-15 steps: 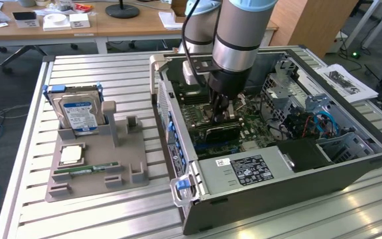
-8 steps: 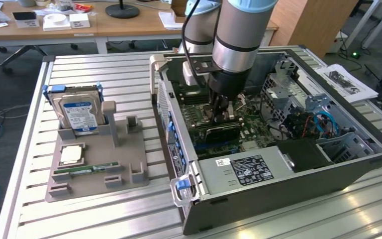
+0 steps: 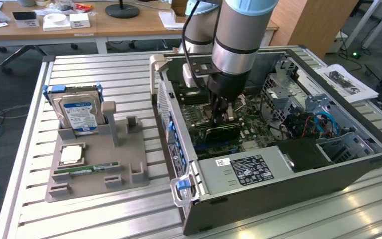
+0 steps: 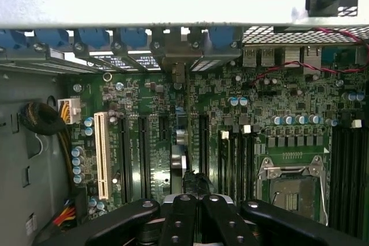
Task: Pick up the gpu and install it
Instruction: 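Press down on the gpu until it lock into place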
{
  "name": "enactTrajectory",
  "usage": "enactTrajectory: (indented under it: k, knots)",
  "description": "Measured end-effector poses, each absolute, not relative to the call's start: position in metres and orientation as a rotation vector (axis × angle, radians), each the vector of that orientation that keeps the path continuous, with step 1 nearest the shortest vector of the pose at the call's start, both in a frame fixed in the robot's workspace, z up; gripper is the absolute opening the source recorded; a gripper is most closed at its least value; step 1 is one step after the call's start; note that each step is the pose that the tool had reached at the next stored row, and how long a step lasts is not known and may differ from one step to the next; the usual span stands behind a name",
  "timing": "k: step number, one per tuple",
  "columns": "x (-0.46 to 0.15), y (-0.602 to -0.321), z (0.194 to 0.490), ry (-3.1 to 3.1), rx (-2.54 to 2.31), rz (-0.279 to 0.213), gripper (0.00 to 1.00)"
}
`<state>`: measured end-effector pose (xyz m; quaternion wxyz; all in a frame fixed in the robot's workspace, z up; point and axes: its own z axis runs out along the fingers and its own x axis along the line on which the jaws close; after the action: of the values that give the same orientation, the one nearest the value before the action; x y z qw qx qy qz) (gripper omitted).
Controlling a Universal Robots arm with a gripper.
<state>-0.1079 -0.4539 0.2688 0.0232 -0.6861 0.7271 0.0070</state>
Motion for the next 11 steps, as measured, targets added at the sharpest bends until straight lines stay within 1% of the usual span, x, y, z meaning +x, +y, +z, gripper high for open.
enactTrajectory:
  k: [11]
  knots:
    - [-0.1079,-0.4539,0.2649,2.251,-2.124,0.021,0.11]
